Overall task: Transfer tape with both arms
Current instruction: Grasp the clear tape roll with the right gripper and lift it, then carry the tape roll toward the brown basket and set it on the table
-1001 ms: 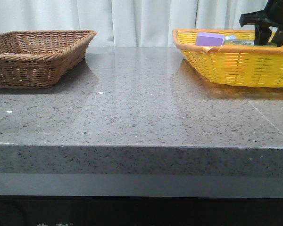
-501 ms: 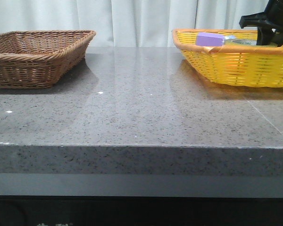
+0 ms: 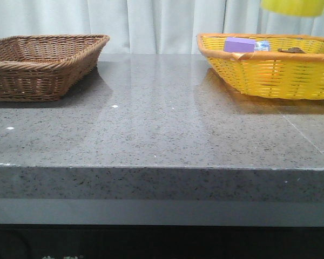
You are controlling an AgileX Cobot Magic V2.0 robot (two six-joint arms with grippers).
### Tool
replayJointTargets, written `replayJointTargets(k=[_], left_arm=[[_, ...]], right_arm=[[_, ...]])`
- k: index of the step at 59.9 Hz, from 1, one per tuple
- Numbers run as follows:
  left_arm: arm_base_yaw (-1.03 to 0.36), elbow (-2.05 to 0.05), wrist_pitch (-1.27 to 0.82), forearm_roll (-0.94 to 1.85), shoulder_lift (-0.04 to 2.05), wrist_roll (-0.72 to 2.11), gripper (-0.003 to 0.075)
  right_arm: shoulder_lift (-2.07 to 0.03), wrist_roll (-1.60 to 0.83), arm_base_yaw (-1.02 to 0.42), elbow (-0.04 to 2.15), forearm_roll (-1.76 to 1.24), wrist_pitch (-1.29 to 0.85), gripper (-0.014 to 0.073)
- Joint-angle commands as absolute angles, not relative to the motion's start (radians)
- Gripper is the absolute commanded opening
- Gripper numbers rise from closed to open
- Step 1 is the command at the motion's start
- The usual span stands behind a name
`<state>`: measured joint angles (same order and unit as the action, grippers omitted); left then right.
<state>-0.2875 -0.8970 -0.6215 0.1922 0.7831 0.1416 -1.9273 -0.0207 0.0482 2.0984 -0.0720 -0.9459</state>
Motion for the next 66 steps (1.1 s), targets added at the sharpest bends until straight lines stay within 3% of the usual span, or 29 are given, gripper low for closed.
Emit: replayJointTargets(k=[1, 39, 66], left_arm=[[-0.295, -0.932, -0.547, 0.21, 0.782, 0.142, 0.0438], [-0.295, -0.932, -0.547, 0.21, 0.782, 0.142, 0.0438], [-0.295, -0.932, -0.547, 0.21, 0.782, 0.142, 0.0438]], right_arm=[[-1.805, -0.054, 0.019, 2.135, -0.108, -0.876, 0.0125], [-1.781, -0.196, -0.371, 2.128, -0.221, -0.951, 0.0125], [-1.961, -0.25, -0.43, 2.128, -0.221, -0.92, 0.0125]])
